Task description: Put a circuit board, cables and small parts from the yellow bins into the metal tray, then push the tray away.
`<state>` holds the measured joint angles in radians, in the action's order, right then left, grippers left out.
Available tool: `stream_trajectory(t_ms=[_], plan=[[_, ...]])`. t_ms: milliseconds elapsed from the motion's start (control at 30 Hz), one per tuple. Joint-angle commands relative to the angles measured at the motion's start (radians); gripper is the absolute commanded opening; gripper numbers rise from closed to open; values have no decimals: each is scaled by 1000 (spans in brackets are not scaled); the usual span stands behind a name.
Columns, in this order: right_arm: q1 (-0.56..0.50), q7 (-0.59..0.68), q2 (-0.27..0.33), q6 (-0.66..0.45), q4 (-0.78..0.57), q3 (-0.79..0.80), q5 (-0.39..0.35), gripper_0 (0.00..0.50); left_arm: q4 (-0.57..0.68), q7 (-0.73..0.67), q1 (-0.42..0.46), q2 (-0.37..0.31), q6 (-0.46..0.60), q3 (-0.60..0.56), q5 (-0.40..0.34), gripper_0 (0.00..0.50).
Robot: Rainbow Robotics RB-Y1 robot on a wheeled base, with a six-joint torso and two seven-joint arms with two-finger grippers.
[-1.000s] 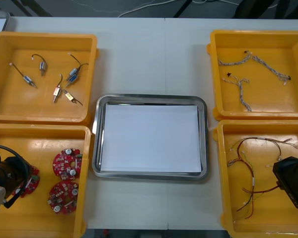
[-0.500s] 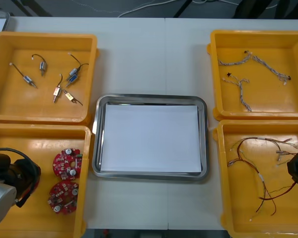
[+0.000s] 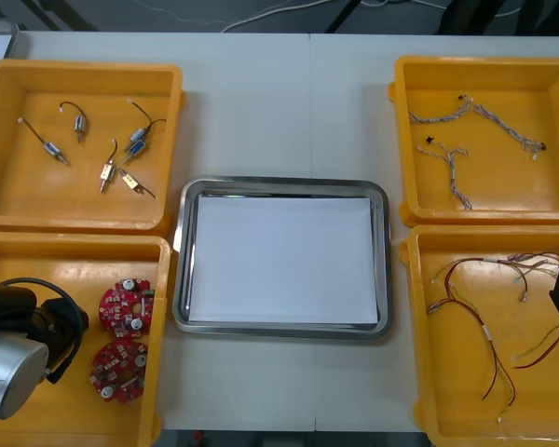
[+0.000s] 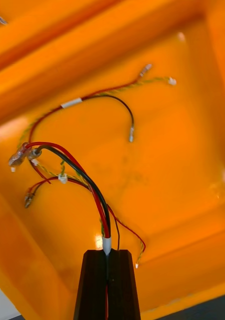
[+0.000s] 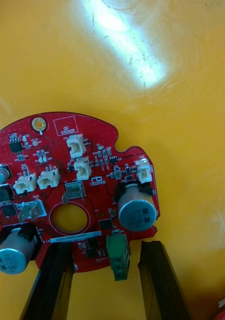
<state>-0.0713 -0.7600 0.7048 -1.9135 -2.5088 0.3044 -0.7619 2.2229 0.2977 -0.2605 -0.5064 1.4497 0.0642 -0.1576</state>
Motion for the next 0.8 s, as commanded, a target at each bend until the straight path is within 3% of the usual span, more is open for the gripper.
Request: stream_trajectory(t_ms=[33,200,233,267,567,800], plan=[[53,-114,50,-6,-47,28,-10,0,-5,-61,30,19,-9,20,12,282],[76,-212,68,-6,-51,27,-33,0,-12,-58,40,19,-9,20,10,102],[81,-236,71,-6,-51,28,-43,0,-14,-57,40,19,-11,20,10,34],[85,-260,74,-6,-51,27,-59,0,-14,-57,41,19,-9,20,9,0],[116,-430,116,-6,-50,19,-172,0,-11,-23,43,-3,-9,20,26,0],[143,-539,139,-6,-50,-11,-172,0,27,90,46,-72,24,-26,-3,0]])
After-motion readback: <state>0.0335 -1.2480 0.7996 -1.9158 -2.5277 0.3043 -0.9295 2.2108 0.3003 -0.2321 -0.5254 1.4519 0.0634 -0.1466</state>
